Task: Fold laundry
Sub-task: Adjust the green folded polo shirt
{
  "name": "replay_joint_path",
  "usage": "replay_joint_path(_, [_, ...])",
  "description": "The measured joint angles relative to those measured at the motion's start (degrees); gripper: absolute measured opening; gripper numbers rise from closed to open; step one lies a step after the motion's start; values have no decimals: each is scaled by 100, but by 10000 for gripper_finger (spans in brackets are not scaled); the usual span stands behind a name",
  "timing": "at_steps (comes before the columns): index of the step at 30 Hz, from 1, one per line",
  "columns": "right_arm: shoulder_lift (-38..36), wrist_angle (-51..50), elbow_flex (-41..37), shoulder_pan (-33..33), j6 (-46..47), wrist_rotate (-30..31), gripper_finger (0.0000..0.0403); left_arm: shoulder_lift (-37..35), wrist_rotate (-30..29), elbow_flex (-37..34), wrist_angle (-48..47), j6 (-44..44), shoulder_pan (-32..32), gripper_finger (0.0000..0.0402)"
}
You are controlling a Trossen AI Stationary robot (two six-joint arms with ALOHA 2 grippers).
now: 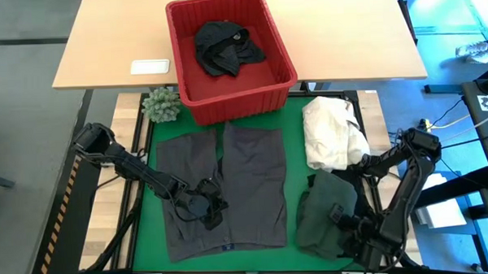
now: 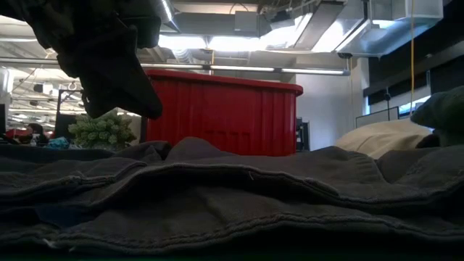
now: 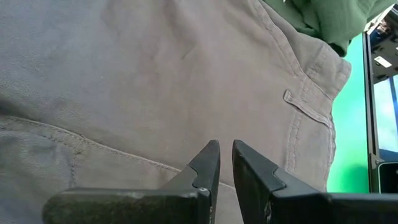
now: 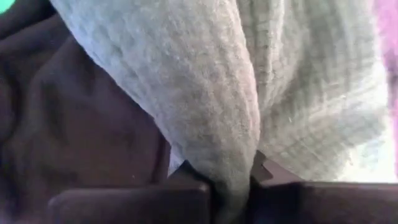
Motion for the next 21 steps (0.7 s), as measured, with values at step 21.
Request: replay_joint_path(21, [-741, -1480, 948, 180, 898, -1087, 13, 0, -46, 0, -2, -28, -198, 40])
